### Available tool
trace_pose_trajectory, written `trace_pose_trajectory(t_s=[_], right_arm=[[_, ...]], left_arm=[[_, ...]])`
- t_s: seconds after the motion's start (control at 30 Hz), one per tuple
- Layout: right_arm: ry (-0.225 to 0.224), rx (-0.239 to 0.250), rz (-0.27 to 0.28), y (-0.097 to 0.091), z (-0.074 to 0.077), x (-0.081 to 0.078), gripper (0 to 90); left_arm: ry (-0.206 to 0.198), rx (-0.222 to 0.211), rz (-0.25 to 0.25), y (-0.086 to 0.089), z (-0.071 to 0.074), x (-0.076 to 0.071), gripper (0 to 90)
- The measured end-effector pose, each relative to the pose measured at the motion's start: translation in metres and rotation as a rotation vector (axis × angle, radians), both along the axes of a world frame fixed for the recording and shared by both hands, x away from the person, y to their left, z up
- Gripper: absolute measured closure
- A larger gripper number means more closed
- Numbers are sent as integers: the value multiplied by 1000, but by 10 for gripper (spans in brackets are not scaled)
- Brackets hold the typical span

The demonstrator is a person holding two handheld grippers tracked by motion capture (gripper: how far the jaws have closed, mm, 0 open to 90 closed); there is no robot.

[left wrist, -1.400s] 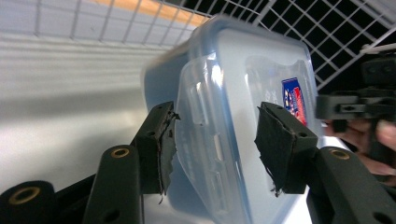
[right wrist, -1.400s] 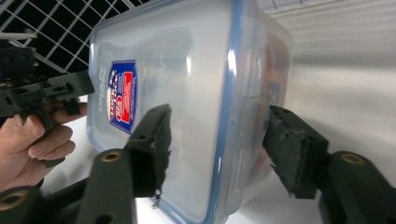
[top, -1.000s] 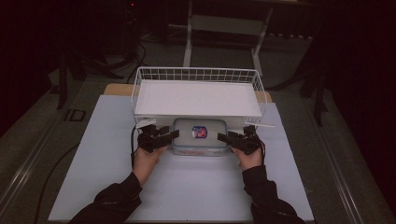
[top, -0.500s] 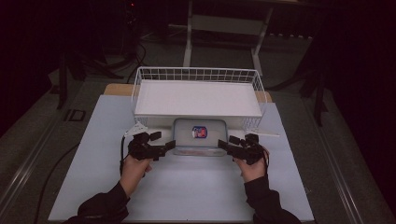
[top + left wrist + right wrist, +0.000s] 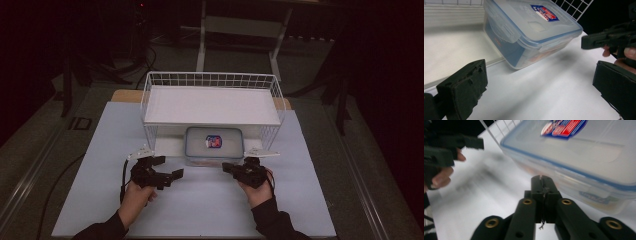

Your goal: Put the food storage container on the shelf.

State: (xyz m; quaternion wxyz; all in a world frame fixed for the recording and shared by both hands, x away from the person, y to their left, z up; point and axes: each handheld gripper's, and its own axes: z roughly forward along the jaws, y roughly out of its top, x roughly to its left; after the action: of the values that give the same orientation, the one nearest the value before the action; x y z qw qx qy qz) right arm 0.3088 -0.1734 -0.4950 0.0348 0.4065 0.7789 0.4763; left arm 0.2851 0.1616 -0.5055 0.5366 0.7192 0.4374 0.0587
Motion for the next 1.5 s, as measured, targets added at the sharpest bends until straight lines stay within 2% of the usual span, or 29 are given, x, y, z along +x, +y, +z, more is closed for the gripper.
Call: trace_pose_trajectory(t_s=[0.13,0.2,0.33,0.47,0.67,0.83,1.07,1.17,1.2,1.23,1.27,1.37,1.4,1.43,1.47,1.5], right_arm=[[8,-41,-11,5,-8,7,896],[18,-46,-29,7,-11,12,897],[35,-41,-35,10,-16,22,897],[17,-40,-49,12,-13,31,896],[17,-31,-65,16,-13,46,896],[2,-38,-76,24,-12,58,897],[-12,-20,-101,31,-7,71,897],[-2,-14,-104,37,-4,71,897],[34,-2,-110,40,-2,71,897],[2,-11,-97,41,-2,74,898],[-5,-12,-88,43,-3,74,897],[20,-19,-90,50,-2,70,897],[-17,-27,-86,48,-3,72,897],[-9,-19,-89,48,-3,72,892],[22,-4,-92,48,-3,70,882],[1,-6,-86,47,-3,71,872]], left_arm=[[-20,-9,6,0,0,0,0],[-29,-19,7,0,0,0,0],[-41,-10,2,0,1,-2,0],[-62,6,-4,-1,7,-4,0],[-64,-7,0,1,8,-5,0],[-88,-10,8,2,11,-6,0],[-79,-2,7,2,8,-5,0],[-75,3,2,1,7,-5,0],[-77,4,3,1,6,-5,0],[-75,4,3,0,6,-5,0],[-74,4,1,0,6,-5,0],[-75,6,2,1,6,-5,0],[-75,6,1,1,6,-5,0],[-73,7,1,1,5,-4,0],[-73,5,1,1,5,-4,0],[-72,2,0,1,6,-4,0]])
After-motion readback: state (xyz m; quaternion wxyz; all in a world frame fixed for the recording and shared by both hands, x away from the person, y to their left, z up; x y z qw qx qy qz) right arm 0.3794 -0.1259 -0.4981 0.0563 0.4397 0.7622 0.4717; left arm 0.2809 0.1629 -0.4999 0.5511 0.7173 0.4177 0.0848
